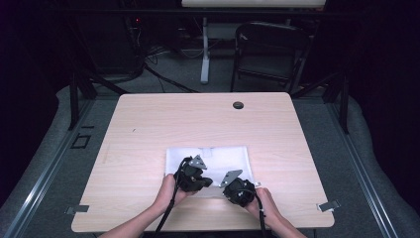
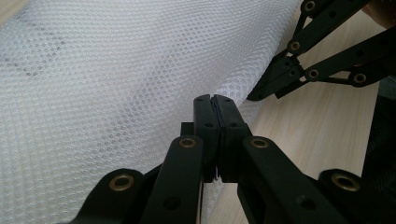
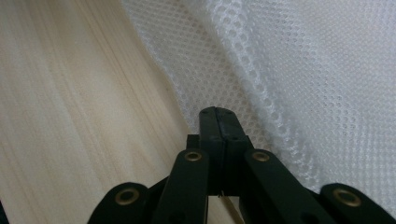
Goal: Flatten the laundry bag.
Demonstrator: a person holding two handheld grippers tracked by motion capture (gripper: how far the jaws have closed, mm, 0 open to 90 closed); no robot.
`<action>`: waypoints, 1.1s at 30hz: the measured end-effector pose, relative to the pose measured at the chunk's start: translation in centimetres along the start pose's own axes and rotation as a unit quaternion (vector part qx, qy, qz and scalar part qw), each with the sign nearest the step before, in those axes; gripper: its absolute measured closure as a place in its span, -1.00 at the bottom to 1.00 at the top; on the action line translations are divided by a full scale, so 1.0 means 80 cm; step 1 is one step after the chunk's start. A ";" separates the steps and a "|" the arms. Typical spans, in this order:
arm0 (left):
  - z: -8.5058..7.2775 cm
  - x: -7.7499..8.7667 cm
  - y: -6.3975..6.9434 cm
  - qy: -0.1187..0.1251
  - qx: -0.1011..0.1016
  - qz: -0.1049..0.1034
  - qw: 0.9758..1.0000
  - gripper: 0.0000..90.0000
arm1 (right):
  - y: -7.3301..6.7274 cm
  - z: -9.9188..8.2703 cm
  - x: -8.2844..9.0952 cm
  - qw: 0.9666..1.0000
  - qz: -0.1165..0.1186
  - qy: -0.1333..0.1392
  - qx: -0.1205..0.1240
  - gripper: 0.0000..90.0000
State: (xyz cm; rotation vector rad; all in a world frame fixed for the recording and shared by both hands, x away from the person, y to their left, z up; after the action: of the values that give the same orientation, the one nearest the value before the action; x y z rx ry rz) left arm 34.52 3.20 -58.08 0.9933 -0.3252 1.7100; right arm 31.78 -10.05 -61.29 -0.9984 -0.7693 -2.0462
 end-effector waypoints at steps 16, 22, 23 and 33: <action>0.011 0.020 -0.004 0.027 0.009 0.011 1.000 0.99 | 0.002 -0.001 0.002 1.000 0.007 -0.016 0.008 1.00; 0.017 0.027 -0.004 0.037 0.010 0.016 0.999 0.99 | 0.001 -0.002 0.002 1.000 0.012 -0.019 0.008 1.00; 0.019 0.029 -0.004 0.041 0.011 0.018 0.999 0.99 | 0.001 -0.002 0.003 1.000 0.014 -0.022 0.011 1.00; 0.027 0.041 -0.004 0.052 0.012 0.022 0.998 0.99 | -0.002 -0.007 0.008 0.999 0.027 -0.032 0.010 1.00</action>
State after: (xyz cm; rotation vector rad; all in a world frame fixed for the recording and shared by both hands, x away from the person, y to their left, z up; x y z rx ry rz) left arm 35.57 4.08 -54.40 0.9170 -0.2619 1.8020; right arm 31.17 -10.59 -61.10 -1.0674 -0.7863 -1.9640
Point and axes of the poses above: each handheld gripper's, and its own axes: x roughly backward along the jaws, z roughly out of its top, y roughly to its right, the point moved 6 cm from there along -x, roughly forward along the jaws, and after that the axes turned 7 degrees about -z, right-handed, at the moved point
